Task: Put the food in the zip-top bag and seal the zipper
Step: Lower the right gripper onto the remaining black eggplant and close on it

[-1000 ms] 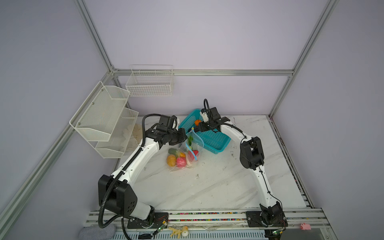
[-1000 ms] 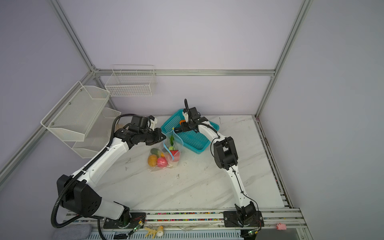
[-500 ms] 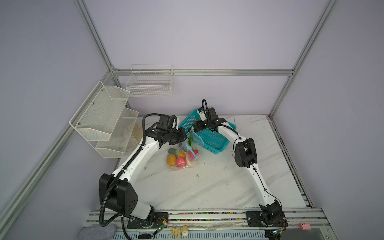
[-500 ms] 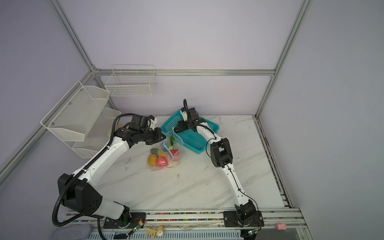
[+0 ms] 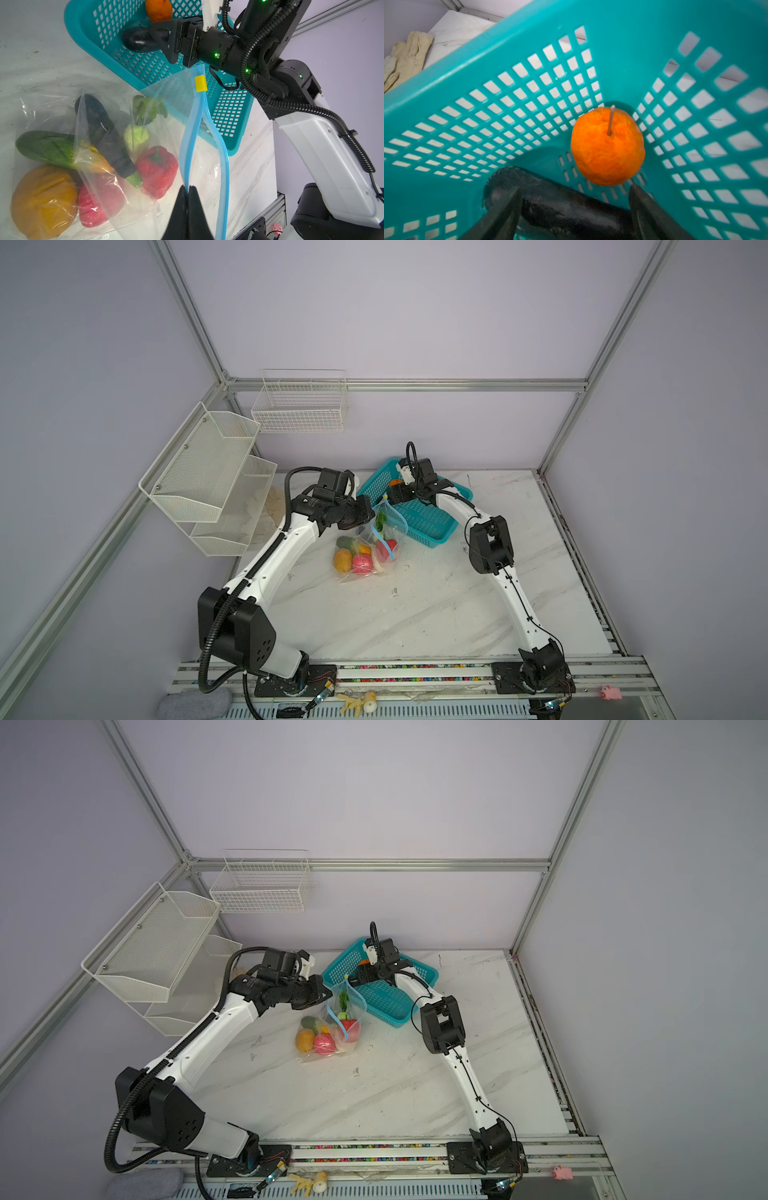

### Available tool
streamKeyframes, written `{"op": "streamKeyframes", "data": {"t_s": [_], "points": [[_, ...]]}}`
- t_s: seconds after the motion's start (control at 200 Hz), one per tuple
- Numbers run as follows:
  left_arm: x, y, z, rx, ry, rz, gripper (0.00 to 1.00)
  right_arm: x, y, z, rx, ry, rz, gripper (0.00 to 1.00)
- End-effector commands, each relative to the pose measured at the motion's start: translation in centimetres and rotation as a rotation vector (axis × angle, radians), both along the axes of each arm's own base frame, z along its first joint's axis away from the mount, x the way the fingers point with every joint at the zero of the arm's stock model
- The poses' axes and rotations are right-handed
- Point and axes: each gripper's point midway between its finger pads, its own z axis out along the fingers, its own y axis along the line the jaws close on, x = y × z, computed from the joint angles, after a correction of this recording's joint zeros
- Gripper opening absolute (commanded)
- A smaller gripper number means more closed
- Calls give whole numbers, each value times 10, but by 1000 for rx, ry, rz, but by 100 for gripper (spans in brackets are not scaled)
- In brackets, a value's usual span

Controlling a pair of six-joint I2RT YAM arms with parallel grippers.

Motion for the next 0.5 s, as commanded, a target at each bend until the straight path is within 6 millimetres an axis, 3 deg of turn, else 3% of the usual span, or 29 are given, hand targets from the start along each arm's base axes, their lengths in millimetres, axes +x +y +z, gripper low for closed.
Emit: {"op": "streamKeyframes", "data": {"t_s": [0.0,0.495], "points": [[10,-3,40,-40,-97,-10,0,-19,-8,-6,-45,78,24,84],[9,-3,40,-46,-99,-12,0,-40,-21,-15,-144,144,73,84]]}}
